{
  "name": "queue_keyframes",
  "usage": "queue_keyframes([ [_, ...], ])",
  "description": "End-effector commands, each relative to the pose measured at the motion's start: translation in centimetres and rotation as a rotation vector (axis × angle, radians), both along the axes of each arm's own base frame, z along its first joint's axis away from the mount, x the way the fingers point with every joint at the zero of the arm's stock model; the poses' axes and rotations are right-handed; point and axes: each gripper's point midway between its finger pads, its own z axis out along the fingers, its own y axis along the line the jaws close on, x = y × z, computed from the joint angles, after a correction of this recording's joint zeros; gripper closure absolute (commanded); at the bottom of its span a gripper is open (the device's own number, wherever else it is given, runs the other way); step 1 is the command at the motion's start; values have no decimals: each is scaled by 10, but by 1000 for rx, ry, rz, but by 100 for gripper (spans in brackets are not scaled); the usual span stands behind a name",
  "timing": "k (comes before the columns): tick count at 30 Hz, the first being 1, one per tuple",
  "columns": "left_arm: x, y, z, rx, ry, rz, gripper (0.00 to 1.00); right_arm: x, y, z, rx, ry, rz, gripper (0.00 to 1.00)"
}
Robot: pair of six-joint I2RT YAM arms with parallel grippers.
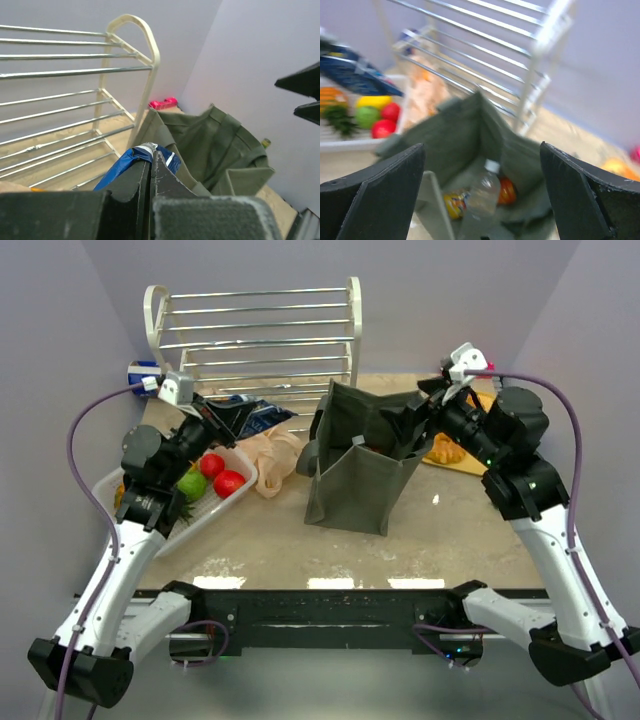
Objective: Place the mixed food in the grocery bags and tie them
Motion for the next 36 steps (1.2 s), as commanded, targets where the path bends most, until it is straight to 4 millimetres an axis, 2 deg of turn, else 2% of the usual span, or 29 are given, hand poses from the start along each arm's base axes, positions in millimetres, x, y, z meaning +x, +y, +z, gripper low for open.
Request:
queue_keyframes([
  [1,-28,-17,10,69,49,-160,100,-50,56,55,25,-277,409,1],
  [2,-31,-19,5,71,81,-180,100,-59,70,56,25,-282,460,1],
  [4,-40,-25,11,56,81,-233,100,-59,86,57,-13,-299,470,1],
  [5,-42,-27,14,53,79,-248,100,-65,110,48,-30,-280,529,1],
  [7,-47,-30,21,48,69,-278,100,-66,124,50,-41,-293,553,1],
  [8,-47,-31,22,47,71,-286,100,-69,140,42,-51,-276,587,1],
  [10,-52,-33,28,42,64,-312,100,-69,154,40,-77,-289,592,1],
  [11,-52,-35,30,41,60,-323,100,-69,168,32,-105,-288,602,1],
  [14,-57,-39,38,48,23,-367,100,-59,183,24,-150,-283,595,1],
  [15,-58,-40,43,59,6,-374,100,-49,192,12,-173,-261,590,1],
  [16,-62,-42,45,69,2,-399,100,-47,194,15,-178,-267,586,1],
  [18,-66,-44,50,82,-17,-428,100,-37,203,5,-205,-257,581,1],
  [21,-71,-46,54,87,-39,-453,100,-41,211,6,-195,-252,627,7],
  [23,-71,-48,56,91,-56,-472,100,-48,217,7,-154,-241,664,16],
  [25,-73,-52,53,93,-52,-513,100,-62,220,15,-99,-267,727,35],
  [27,-71,-57,51,109,-77,-550,100,-74,217,23,-63,-270,761,63],
  [28,-76,-59,49,136,-99,-594,100,-78,209,36,-35,-301,741,87],
  [29,-73,-61,45,156,-105,-603,95,-77,204,44,-19,-305,711,94],
  [30,-71,-60,47,191,-151,-592,80,-73,198,50,-15,-311,670,100],
  [31,-67,-59,49,204,-168,-566,62,-62,186,61,-20,-306,571,100],
  [32,-64,-56,49,216,-175,-536,34,-56,176,68,-32,-312,516,100],
  [33,-59,-53,50,239,-208,-497,21,-47,166,73,-45,-307,441,100],
  [34,-51,-48,51,241,-221,-433,13,-43,154,80,-61,-300,381,100],
  [35,-52,-44,54,241,-259,-390,4,-30,133,86,-81,-303,253,100],
  [36,-49,-40,56,238,-278,-351,2,-28,124,89,-92,-306,213,100],
])
